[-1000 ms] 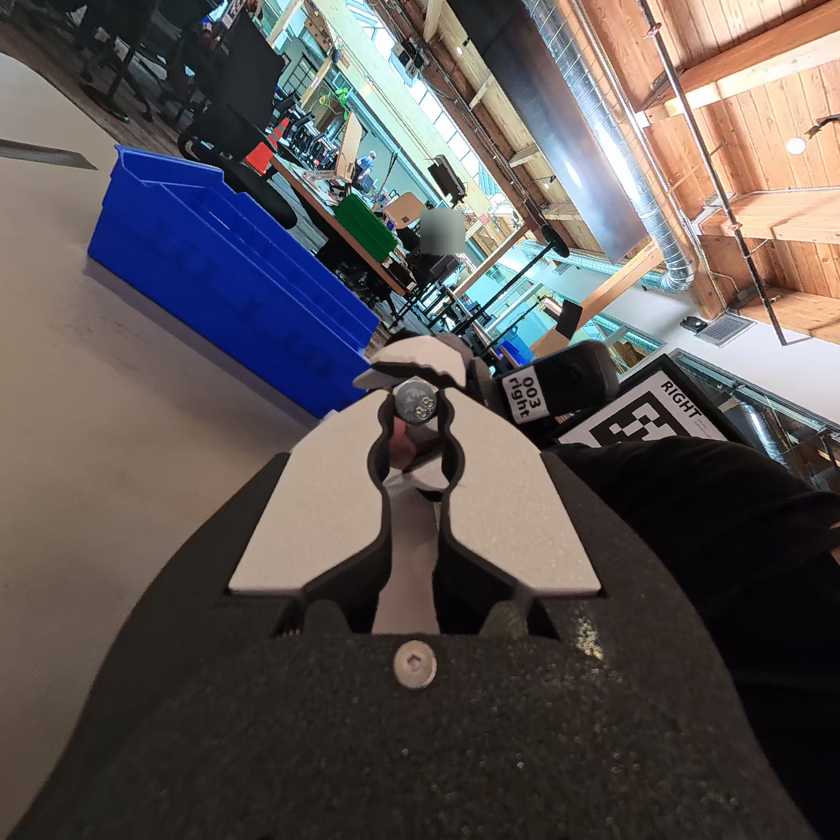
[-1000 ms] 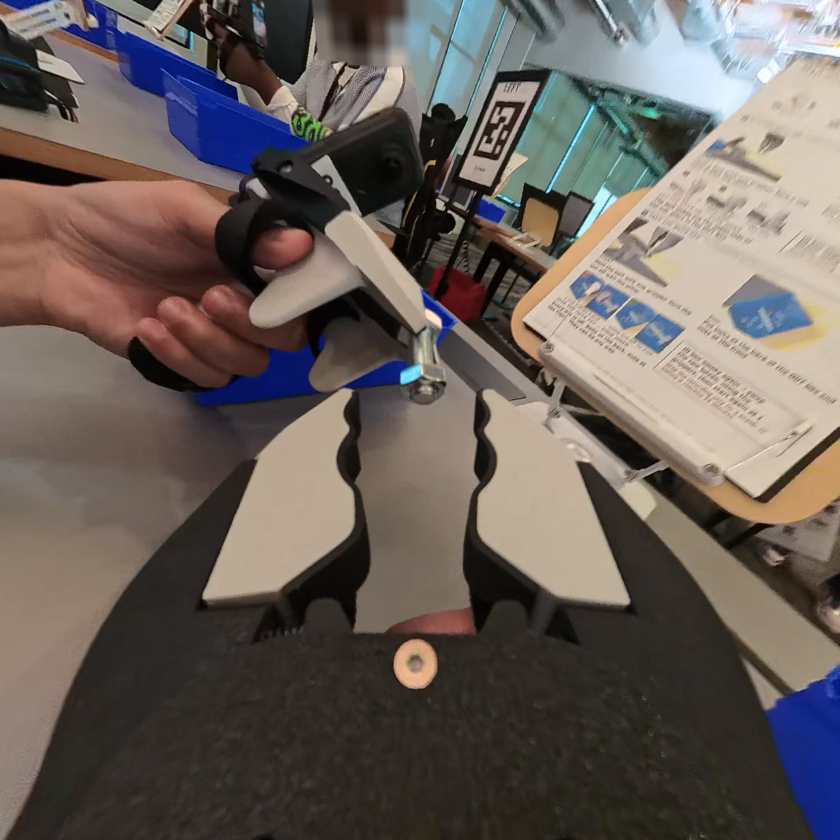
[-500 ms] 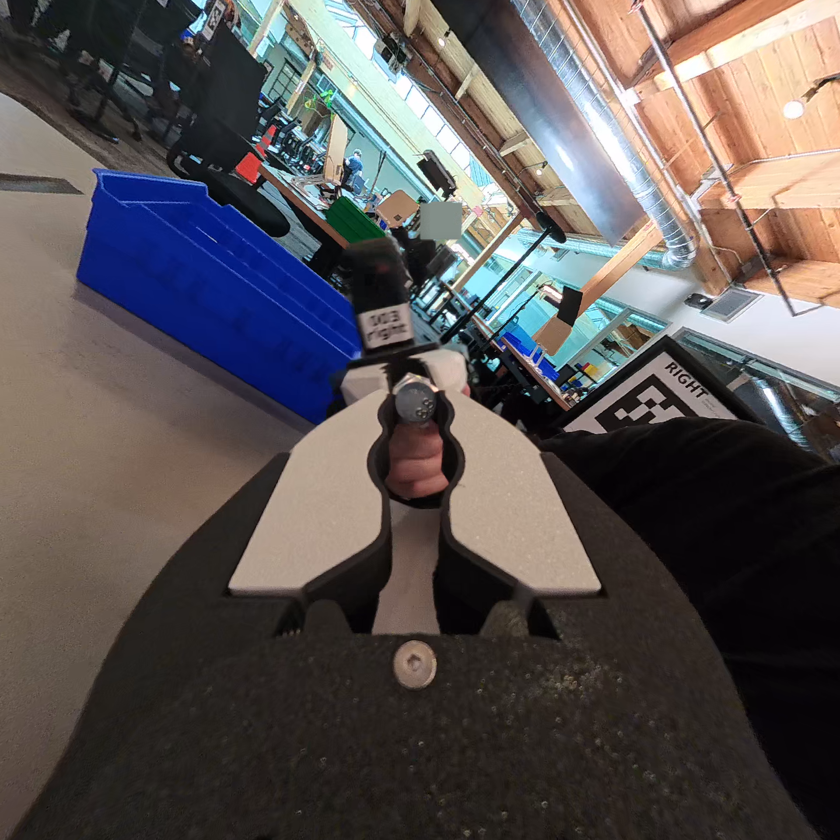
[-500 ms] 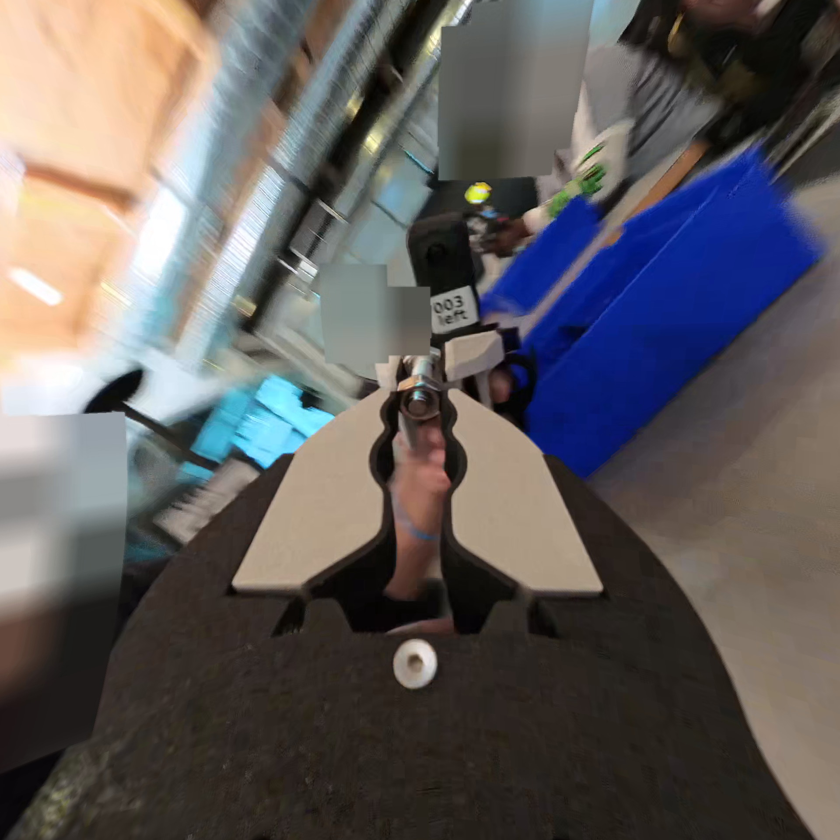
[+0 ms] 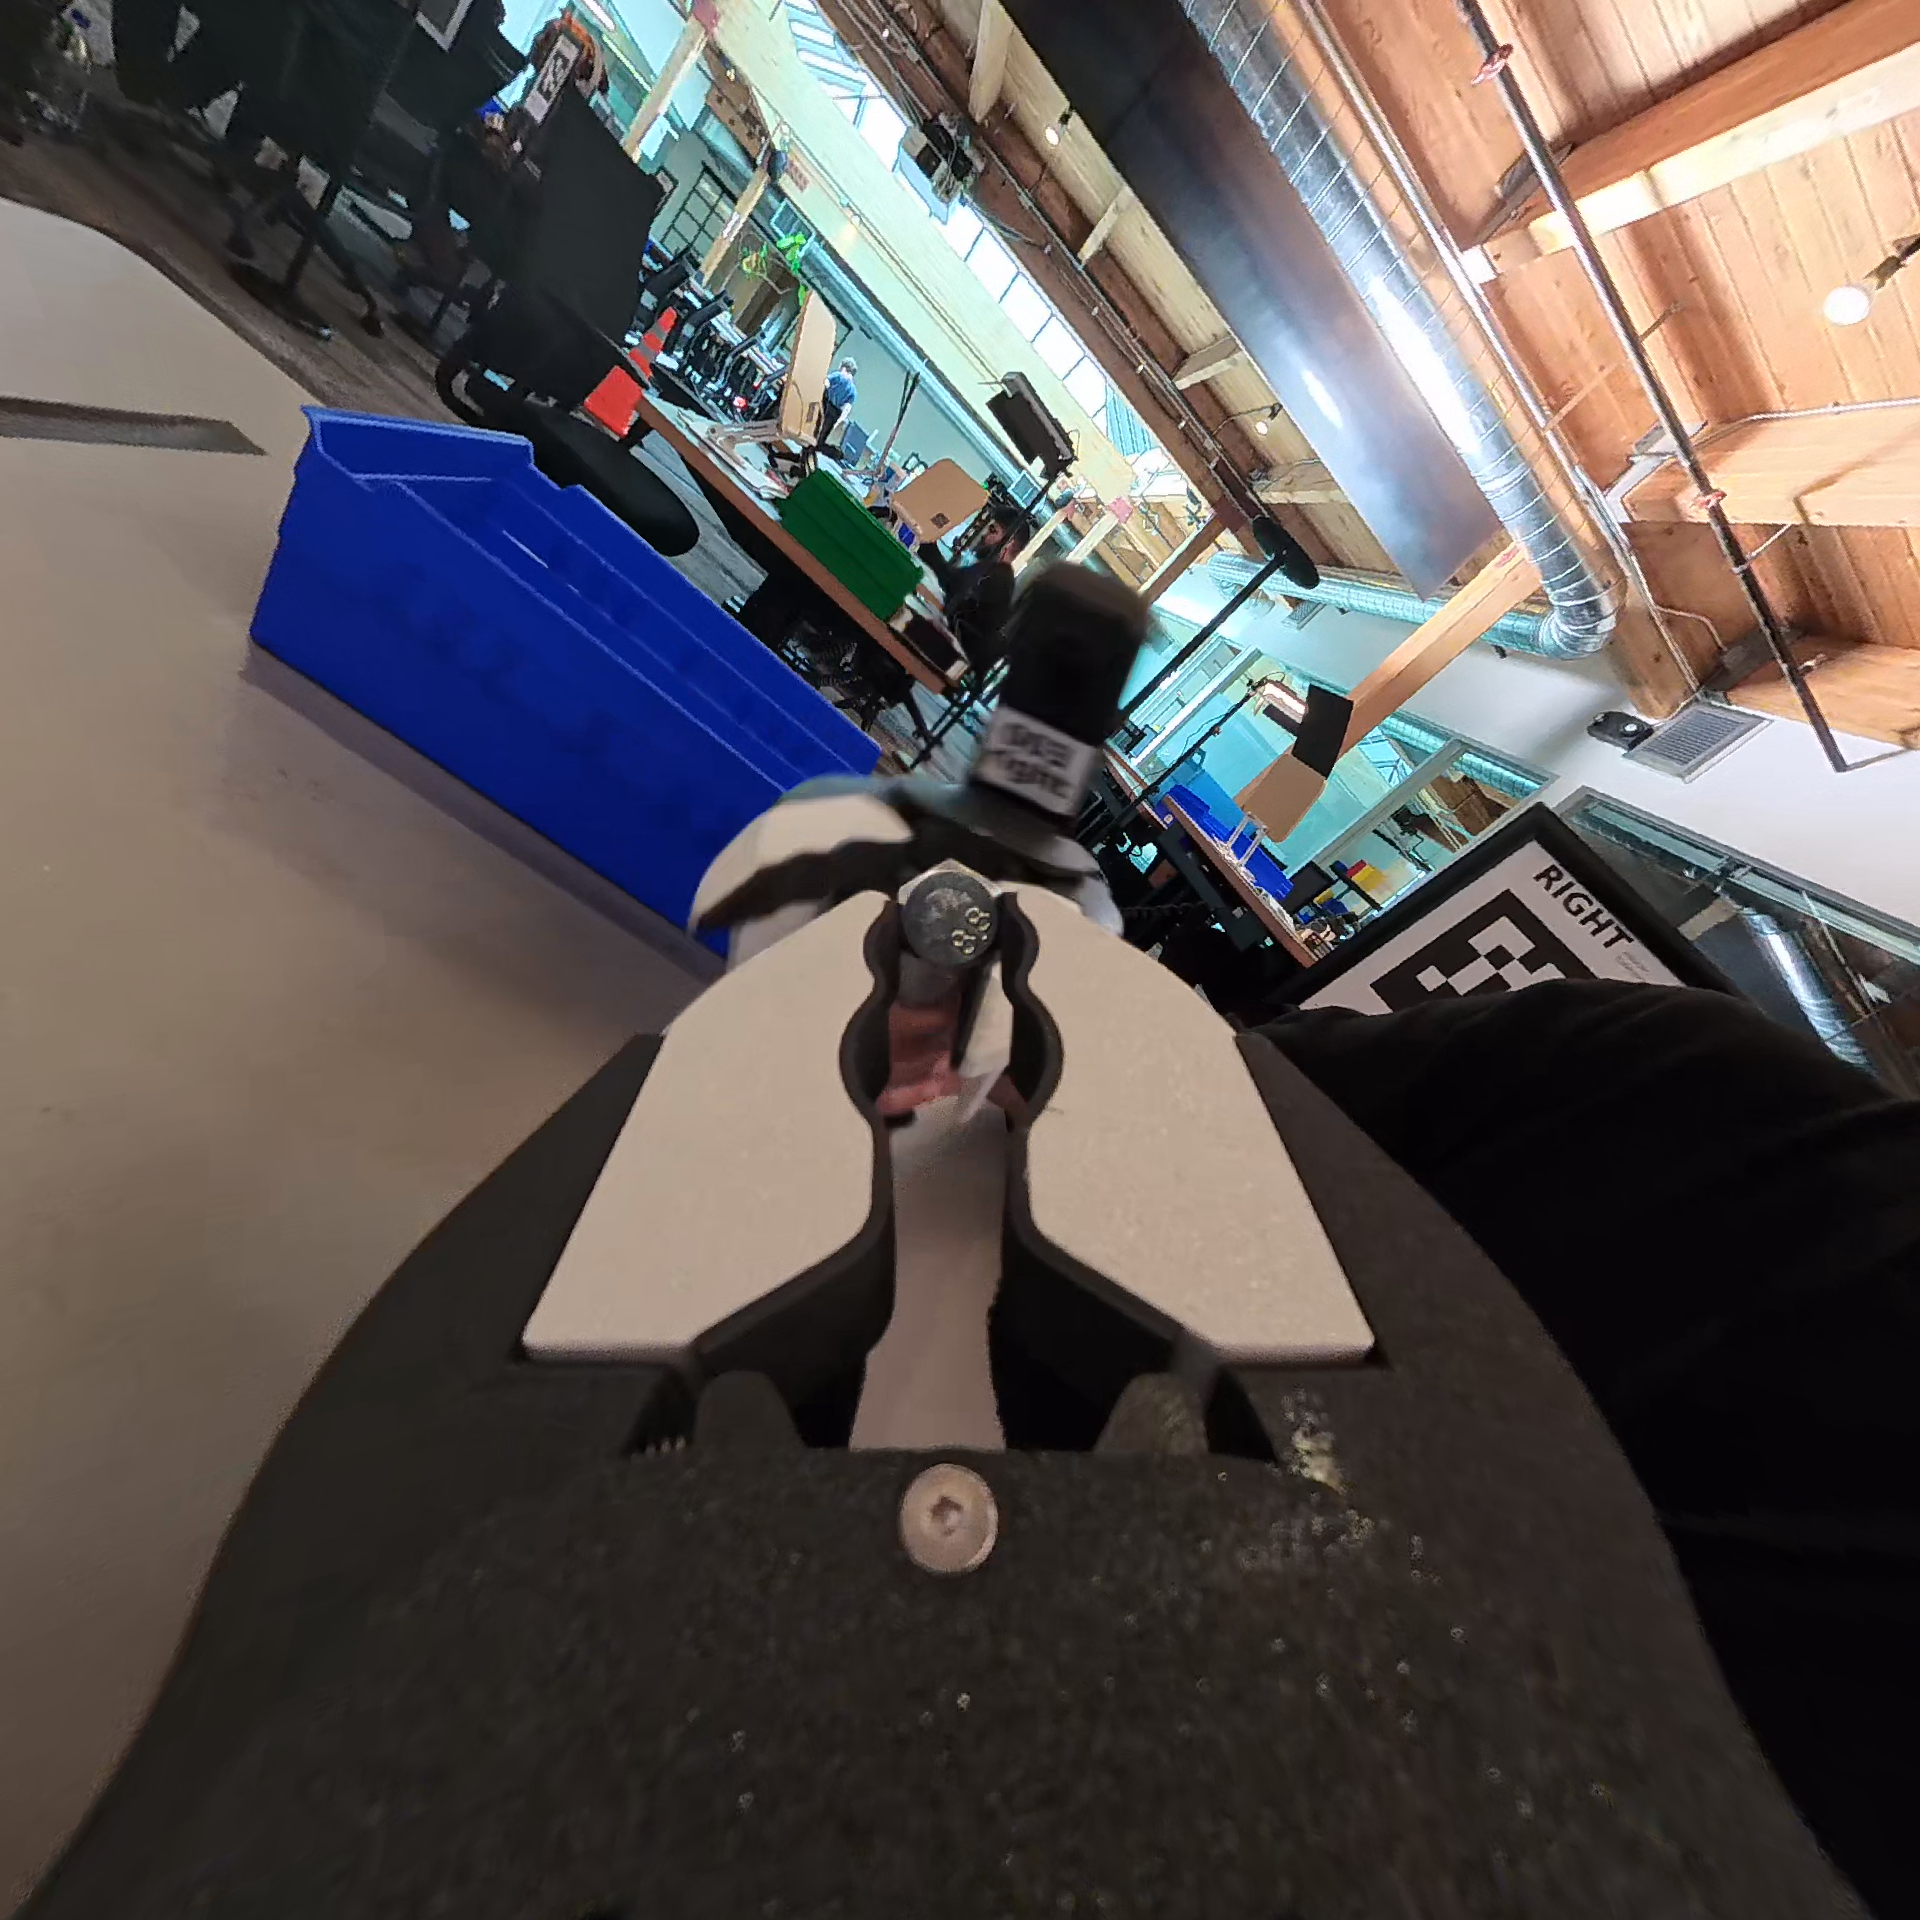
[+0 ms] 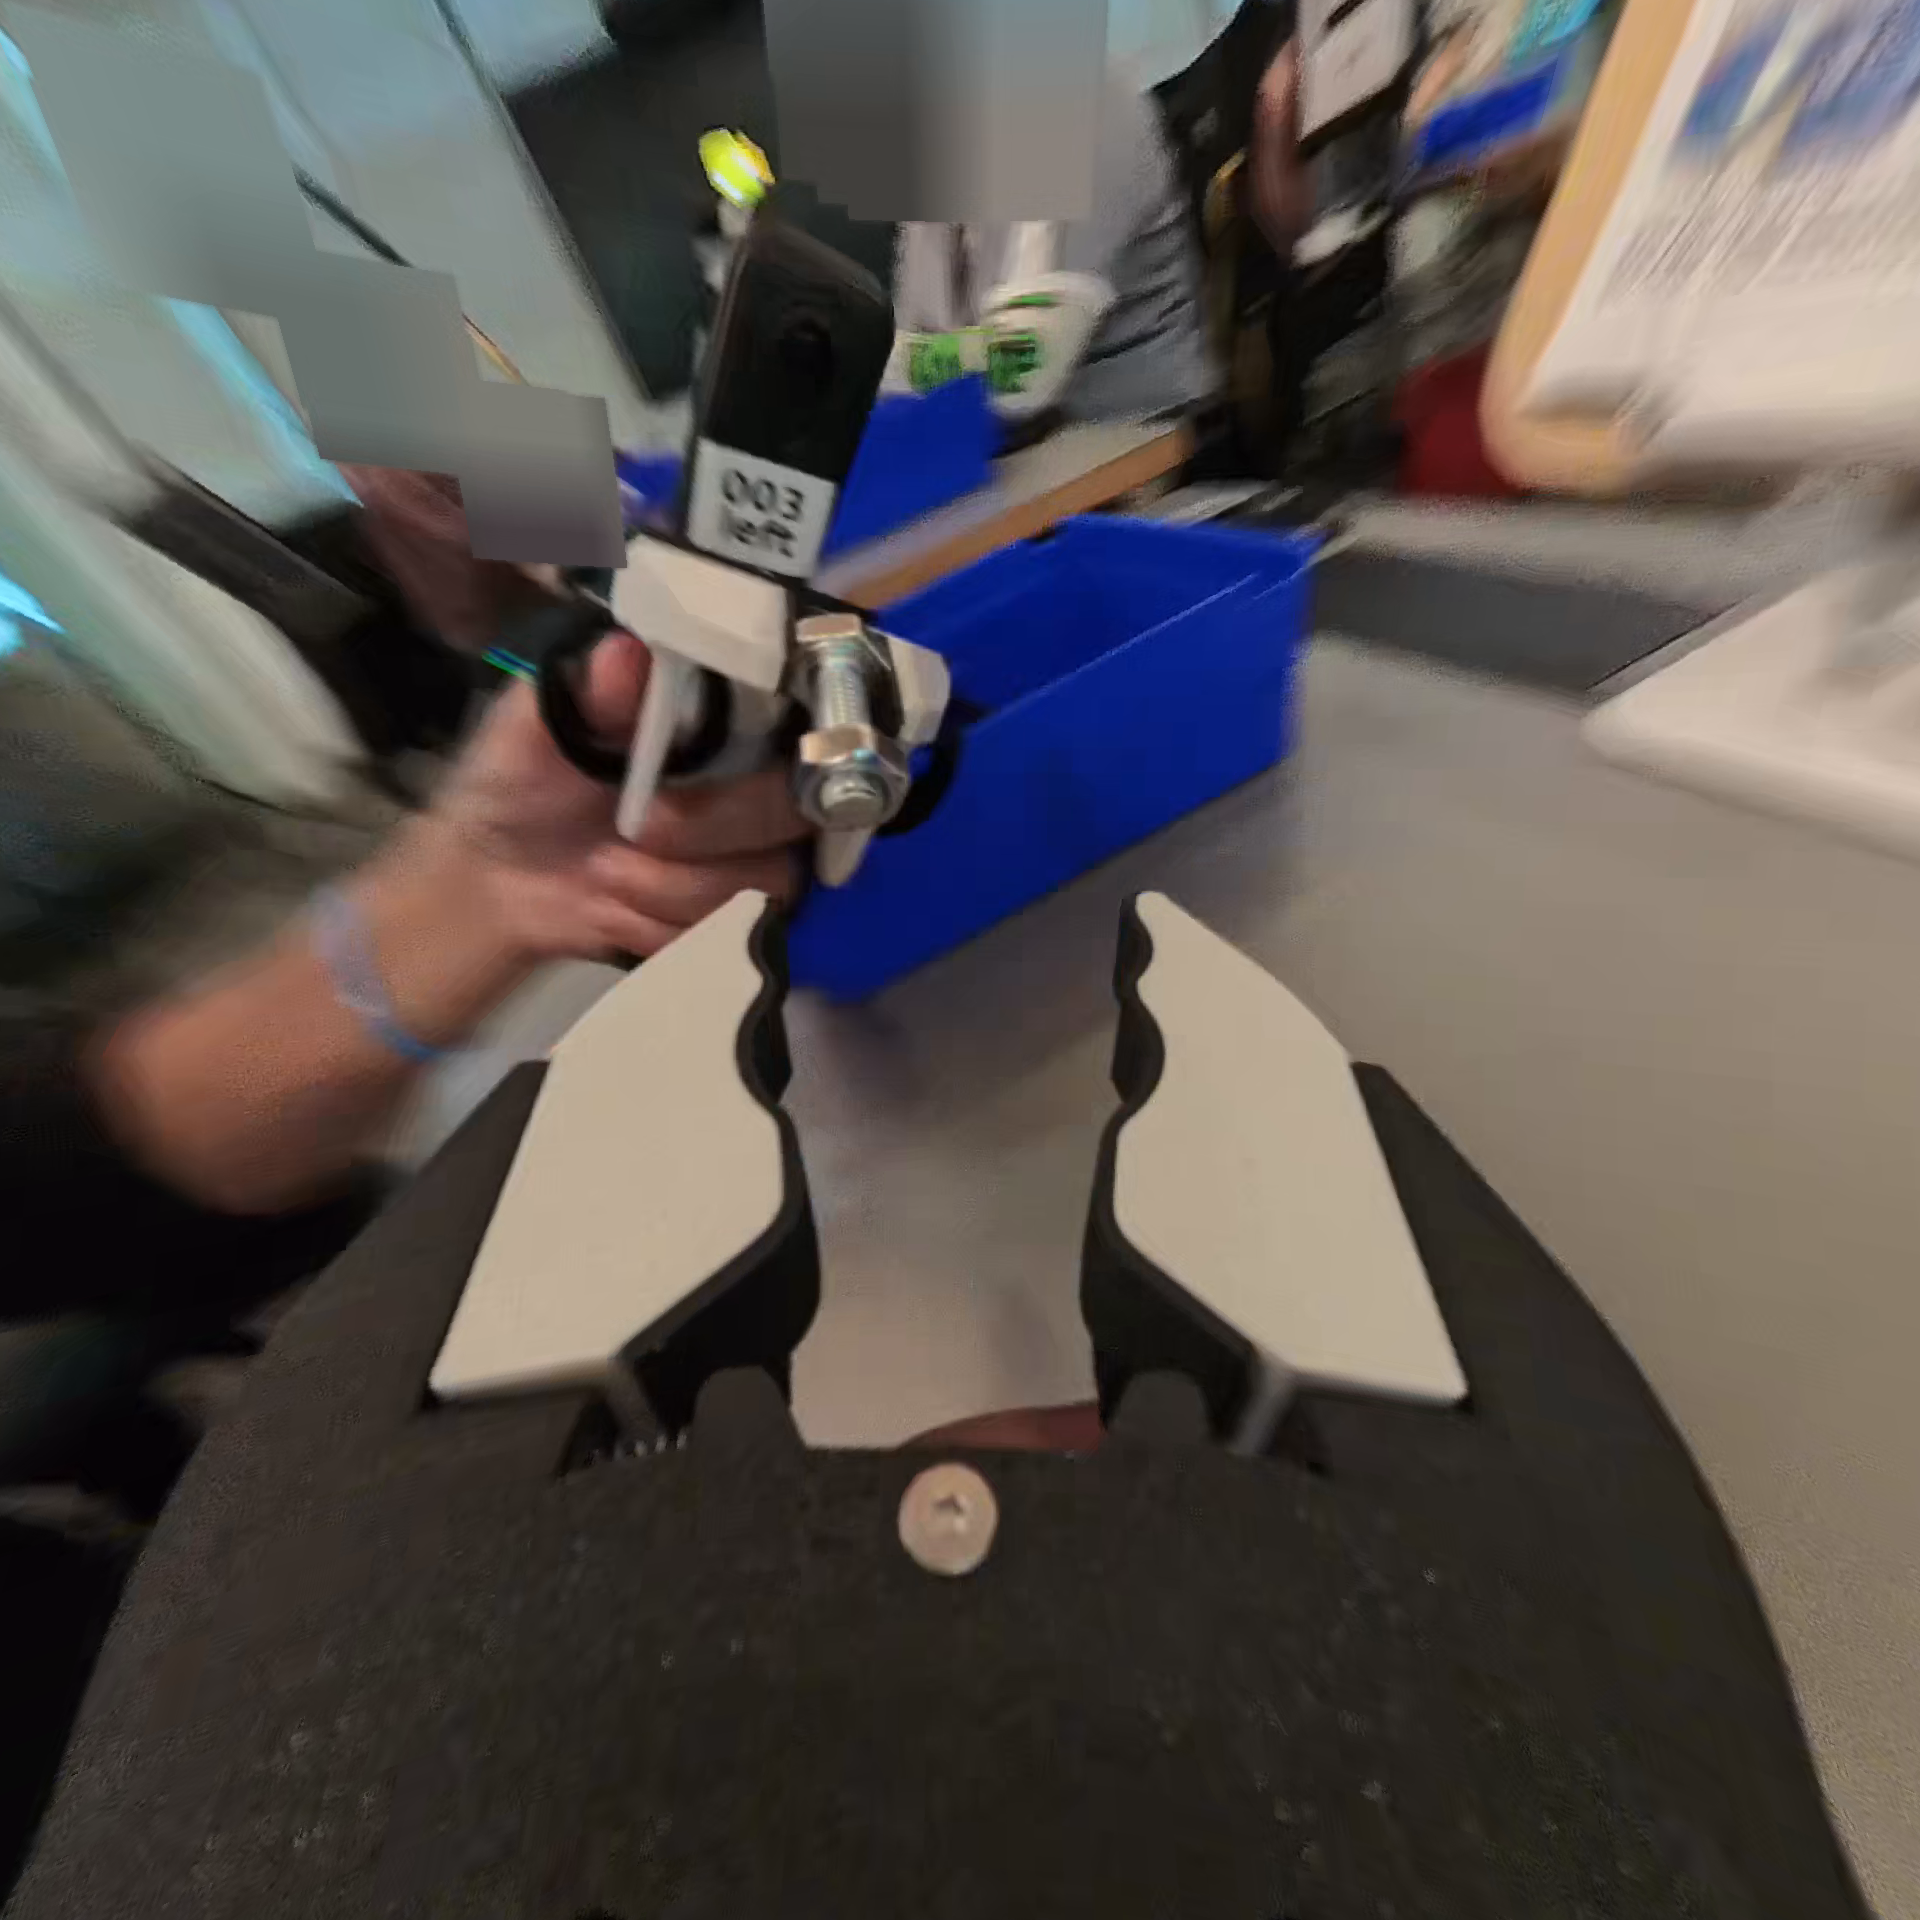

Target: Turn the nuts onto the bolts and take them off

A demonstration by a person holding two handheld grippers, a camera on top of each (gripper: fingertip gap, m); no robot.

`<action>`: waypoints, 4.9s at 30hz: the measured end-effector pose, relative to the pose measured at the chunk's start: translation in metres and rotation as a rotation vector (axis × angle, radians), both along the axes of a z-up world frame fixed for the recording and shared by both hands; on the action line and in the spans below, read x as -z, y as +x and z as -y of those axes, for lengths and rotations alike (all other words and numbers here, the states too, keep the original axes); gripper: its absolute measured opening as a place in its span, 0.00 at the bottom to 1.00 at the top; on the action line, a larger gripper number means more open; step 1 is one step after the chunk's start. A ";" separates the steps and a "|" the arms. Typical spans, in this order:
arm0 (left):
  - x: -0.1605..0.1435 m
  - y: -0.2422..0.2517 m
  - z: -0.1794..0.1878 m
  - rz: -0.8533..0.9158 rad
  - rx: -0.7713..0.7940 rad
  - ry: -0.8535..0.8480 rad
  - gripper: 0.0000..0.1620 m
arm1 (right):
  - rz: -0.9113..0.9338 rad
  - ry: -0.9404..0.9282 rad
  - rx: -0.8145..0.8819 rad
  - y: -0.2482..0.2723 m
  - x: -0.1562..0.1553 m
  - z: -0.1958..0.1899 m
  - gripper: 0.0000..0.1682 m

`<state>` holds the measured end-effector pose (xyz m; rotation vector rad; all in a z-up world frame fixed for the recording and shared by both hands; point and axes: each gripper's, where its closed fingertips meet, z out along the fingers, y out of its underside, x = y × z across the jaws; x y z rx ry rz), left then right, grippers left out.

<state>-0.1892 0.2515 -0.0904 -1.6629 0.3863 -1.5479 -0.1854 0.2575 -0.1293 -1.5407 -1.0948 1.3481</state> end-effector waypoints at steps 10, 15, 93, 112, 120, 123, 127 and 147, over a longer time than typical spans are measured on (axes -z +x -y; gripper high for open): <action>0.013 0.004 -0.003 0.052 0.033 -0.089 0.10 | 0.217 0.954 0.273 0.005 -0.013 0.005 0.25; 0.012 0.012 0.001 0.034 0.061 -0.072 0.10 | 0.230 0.943 0.269 0.005 -0.010 0.003 0.12; 0.010 0.012 0.000 -0.024 0.022 -0.025 0.10 | 0.092 0.556 0.163 0.005 -0.015 0.009 0.11; 0.006 0.010 0.003 -0.010 0.027 -0.009 0.10 | -0.477 -0.952 -0.448 0.003 -0.022 0.021 0.24; 0.005 0.007 0.001 -0.007 0.008 -0.011 0.10 | -0.017 0.500 0.259 0.005 -0.012 0.002 0.28; 0.005 0.009 0.001 -0.004 0.016 -0.014 0.10 | 0.029 0.720 0.308 0.005 -0.019 0.011 0.25; 0.007 0.015 0.004 -0.013 0.036 -0.014 0.10 | 0.083 0.698 0.310 0.002 -0.015 0.010 0.14; -0.001 0.014 0.009 -0.026 0.041 0.049 0.10 | -0.507 -1.075 -0.484 0.006 -0.037 0.021 0.13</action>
